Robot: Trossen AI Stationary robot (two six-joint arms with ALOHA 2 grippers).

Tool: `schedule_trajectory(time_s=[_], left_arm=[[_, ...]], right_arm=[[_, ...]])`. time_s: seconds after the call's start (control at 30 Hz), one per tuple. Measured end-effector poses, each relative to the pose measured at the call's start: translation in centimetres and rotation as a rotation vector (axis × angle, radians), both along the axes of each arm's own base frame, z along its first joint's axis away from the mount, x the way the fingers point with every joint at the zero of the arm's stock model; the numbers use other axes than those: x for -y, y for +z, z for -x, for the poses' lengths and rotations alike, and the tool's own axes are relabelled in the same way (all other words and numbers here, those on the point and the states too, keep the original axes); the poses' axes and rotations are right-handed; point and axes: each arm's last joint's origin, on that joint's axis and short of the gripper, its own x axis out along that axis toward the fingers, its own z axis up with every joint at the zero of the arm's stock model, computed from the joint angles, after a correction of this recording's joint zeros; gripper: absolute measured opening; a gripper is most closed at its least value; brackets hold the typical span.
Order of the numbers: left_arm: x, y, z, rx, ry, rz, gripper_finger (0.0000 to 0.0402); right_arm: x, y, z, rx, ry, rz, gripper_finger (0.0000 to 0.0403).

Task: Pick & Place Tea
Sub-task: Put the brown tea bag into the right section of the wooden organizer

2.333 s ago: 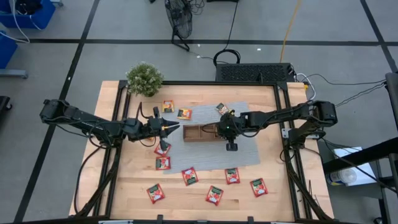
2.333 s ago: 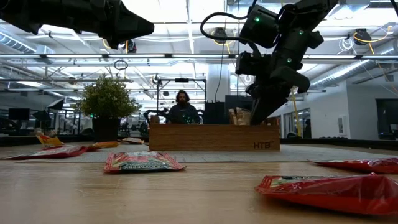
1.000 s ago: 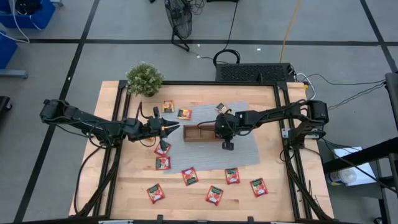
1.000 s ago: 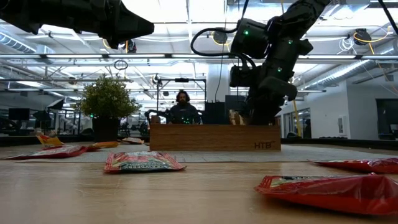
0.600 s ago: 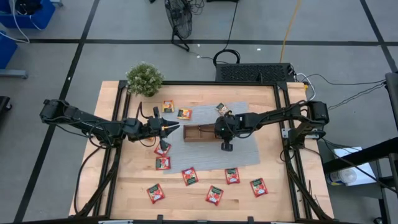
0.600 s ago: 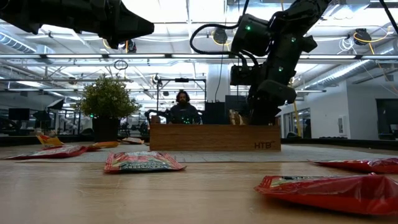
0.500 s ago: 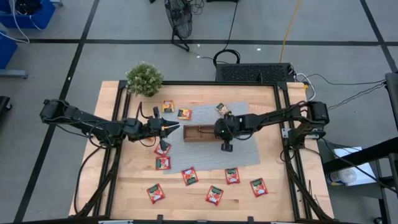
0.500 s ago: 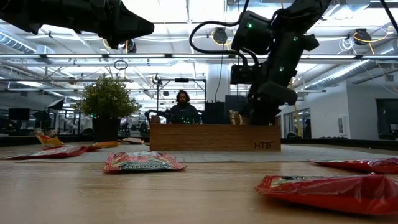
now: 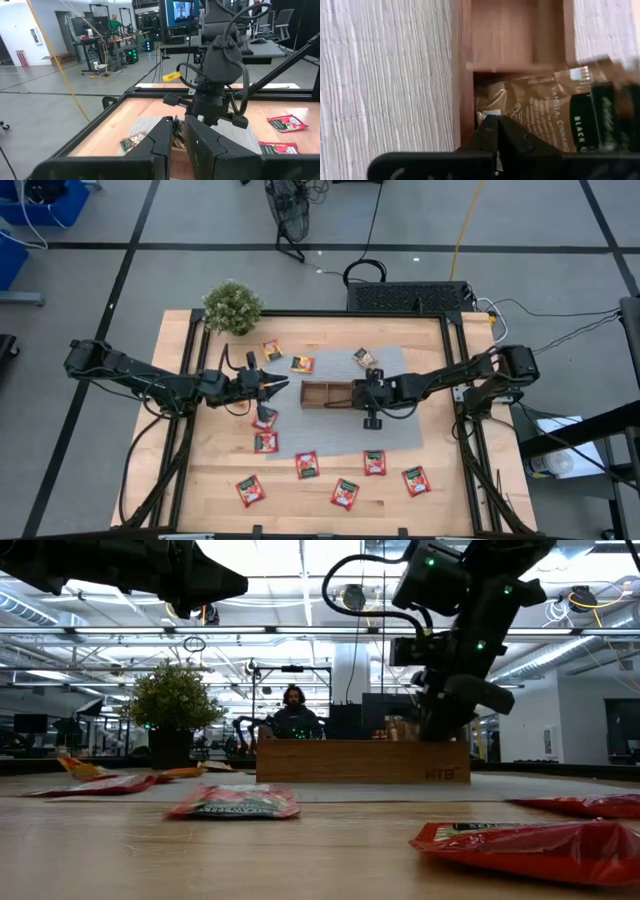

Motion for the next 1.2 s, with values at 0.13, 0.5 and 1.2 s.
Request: schedule_trajectory(time_s=[0.13,0.5,1.2], left_arm=[[0.0,0.0,0.0,0.0,0.0,0.0,0.0058],[0.0,0.0,0.0,0.0,0.0,0.0,0.0058],[0.0,0.0,0.0,0.0,0.0,0.0,0.0058]], right_arm=[[-0.1,0.2,0.0,0.014,0.003,0.005,0.0],[-0.2,0.4,-0.2,0.03,0.003,0.0,0.0],[-0.3,3.5,0.6,0.157,-0.002,-0.098,0.0077]])
